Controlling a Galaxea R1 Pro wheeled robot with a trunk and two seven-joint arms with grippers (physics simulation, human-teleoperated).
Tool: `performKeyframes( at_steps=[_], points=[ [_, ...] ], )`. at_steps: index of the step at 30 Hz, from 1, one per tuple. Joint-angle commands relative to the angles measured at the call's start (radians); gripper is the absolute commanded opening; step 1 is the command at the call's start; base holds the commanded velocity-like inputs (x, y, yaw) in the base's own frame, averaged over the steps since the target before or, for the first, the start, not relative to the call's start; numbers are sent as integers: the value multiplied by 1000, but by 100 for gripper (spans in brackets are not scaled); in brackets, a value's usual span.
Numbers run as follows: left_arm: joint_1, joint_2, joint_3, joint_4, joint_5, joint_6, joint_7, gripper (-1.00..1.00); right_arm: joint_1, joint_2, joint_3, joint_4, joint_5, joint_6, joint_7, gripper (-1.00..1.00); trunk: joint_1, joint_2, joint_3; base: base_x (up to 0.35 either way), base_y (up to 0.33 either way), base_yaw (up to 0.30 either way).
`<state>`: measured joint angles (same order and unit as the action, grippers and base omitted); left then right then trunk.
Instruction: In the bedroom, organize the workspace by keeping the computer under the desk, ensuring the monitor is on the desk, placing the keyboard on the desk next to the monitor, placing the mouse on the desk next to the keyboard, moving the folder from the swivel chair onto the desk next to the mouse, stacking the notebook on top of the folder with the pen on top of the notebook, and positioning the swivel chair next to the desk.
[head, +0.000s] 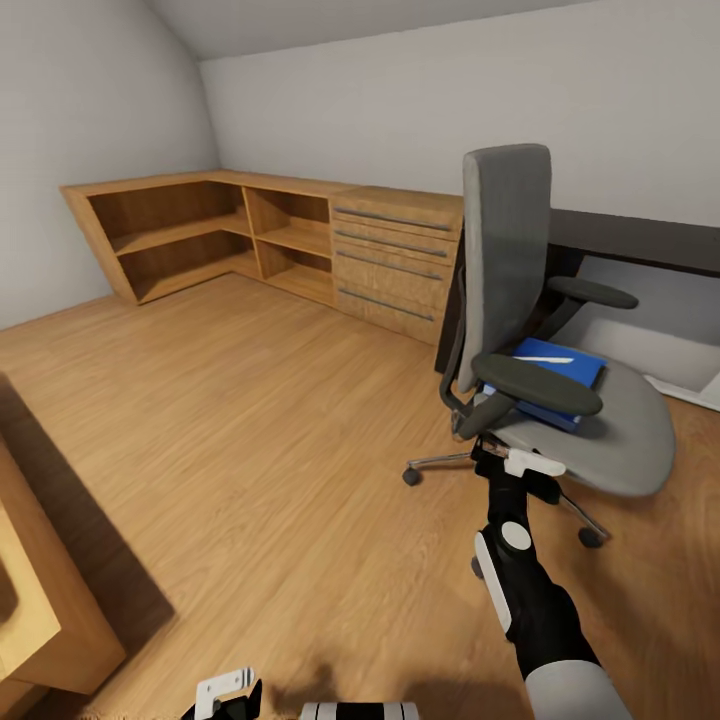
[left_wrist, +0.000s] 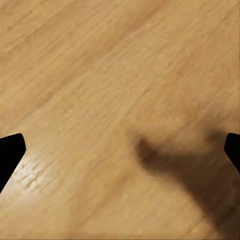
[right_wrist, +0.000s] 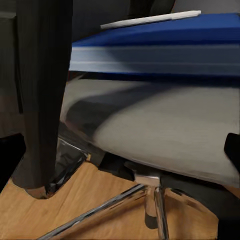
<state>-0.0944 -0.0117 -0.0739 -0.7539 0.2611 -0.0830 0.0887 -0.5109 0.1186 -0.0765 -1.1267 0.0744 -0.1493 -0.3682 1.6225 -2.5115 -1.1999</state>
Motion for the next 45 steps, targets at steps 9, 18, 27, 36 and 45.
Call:
performKeyframes(
  at_steps=[9, 18, 27, 36, 45],
  points=[
    [-1, 1, -6, 1, 9, -4, 6, 100, 0, 1, -2, 2, -1, 0, 0, 100, 0, 0, -5, 0, 0, 144],
    [-1, 1, -6, 1, 9, -4, 6, 100, 0, 1, -2, 2, -1, 0, 0, 100, 0, 0, -10, 0, 0, 141],
    [-1, 1, -6, 1, 9, -4, 6, 100, 0, 2, -2, 11, -1, 0, 1, 100, 0, 0, -11, -42, 0, 42],
    [-1, 1, -6, 1, 10, -4, 6, 100, 0, 3, -1, 60, -3, -1, 4, 100, 0, 0, -11, -265, 0, 4],
    [-1, 1, -6, 1, 10, -5, 6, 100, 0, 4, 0, 102, -5, -1, 3, 100, 0, 0, -11, -215, 0, -111]
  ],
)
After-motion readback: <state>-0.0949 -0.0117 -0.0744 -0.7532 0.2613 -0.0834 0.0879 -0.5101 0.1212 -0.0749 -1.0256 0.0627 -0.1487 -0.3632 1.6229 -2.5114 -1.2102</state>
